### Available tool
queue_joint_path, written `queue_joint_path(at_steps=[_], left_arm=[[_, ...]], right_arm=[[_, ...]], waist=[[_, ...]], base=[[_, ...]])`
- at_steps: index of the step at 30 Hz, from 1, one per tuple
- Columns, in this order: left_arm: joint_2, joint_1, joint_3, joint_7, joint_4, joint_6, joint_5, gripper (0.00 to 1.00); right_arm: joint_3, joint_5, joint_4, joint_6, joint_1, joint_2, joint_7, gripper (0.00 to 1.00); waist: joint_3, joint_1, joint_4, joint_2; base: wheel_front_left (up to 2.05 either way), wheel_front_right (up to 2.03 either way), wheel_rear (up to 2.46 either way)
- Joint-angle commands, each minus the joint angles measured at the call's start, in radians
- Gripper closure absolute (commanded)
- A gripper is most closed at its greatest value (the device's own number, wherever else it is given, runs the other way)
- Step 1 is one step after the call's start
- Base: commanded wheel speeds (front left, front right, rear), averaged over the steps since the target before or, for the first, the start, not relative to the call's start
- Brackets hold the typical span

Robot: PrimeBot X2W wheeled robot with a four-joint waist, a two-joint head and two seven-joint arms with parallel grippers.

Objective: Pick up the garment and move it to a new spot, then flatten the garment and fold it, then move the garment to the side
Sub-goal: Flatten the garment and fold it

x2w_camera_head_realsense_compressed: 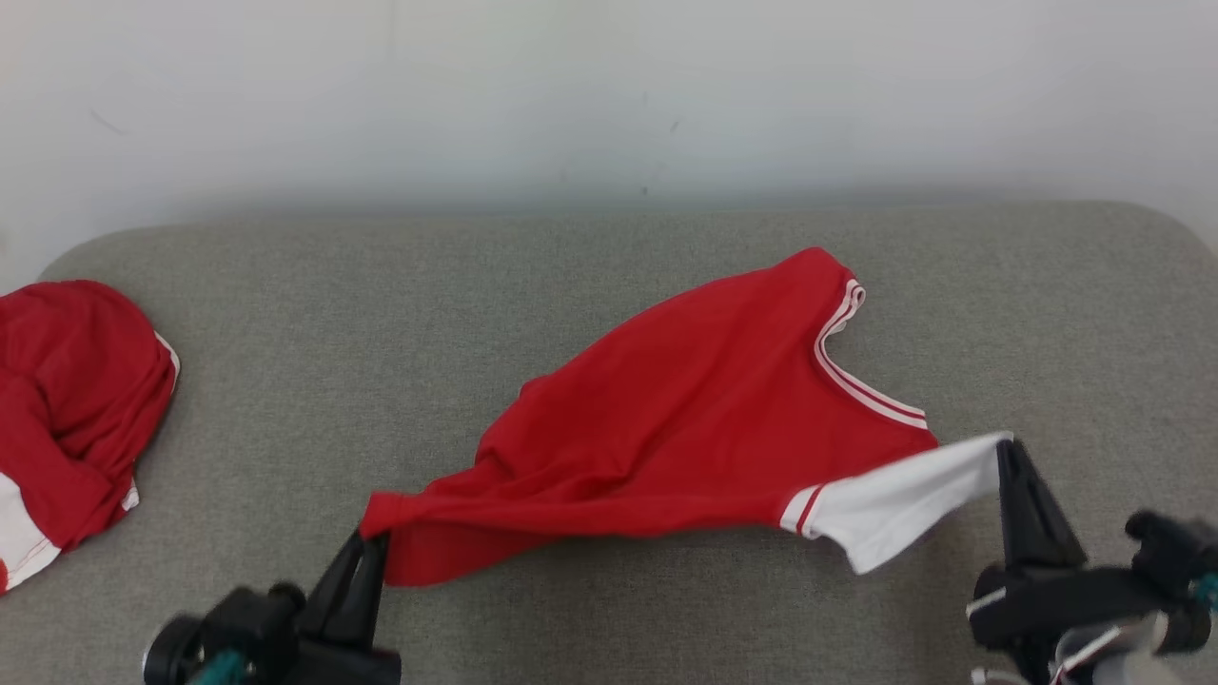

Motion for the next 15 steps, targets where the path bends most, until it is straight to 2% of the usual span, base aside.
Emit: queue_joint_path(at_steps=[1, 4, 7, 11, 15], left_arm=[[0.027, -0.077, -0.025, 0.016, -0.024, 0.002, 0.001, 1.0], [0.092, -0.239, -0.108, 0.065, -0.048, 0.002, -0.01, 1.0], [0.163, -0.441, -0.181, 0.121, -0.057, 0.002, -0.066, 1.0], [0.248, -0.729, -0.262, 0.199, -0.03, 0.002, -0.168, 1.0], [0.287, -0.998, -0.326, 0.256, 0.041, 0.002, -0.284, 1.0]], right_arm=[[0.002, 0.008, -0.032, -0.002, -0.06, -0.027, 0.027, 1.0], [0.009, 0.01, -0.073, -0.002, -0.188, -0.06, 0.079, 1.0], [0.003, 0.021, -0.085, -0.002, -0.368, -0.086, 0.135, 1.0], [0.004, 0.049, -0.024, -0.002, -0.641, -0.109, 0.212, 1.0], [0.011, 0.056, 0.095, -0.002, -0.924, -0.118, 0.265, 1.0]], waist=[[0.018, 0.0, -0.001, 0.0], [0.065, 0.0, -0.008, 0.0], [0.136, 0.0, -0.021, 0.0], [0.243, 0.0, -0.039, 0.0], [0.335, 0.0, -0.054, 0.0]], base=[[0.0, 0.0, 0.0], [0.0, 0.0, 0.0], [0.0, 0.0, 0.0], [0.0, 0.0, 0.0], [0.0, 0.0, 0.0]])
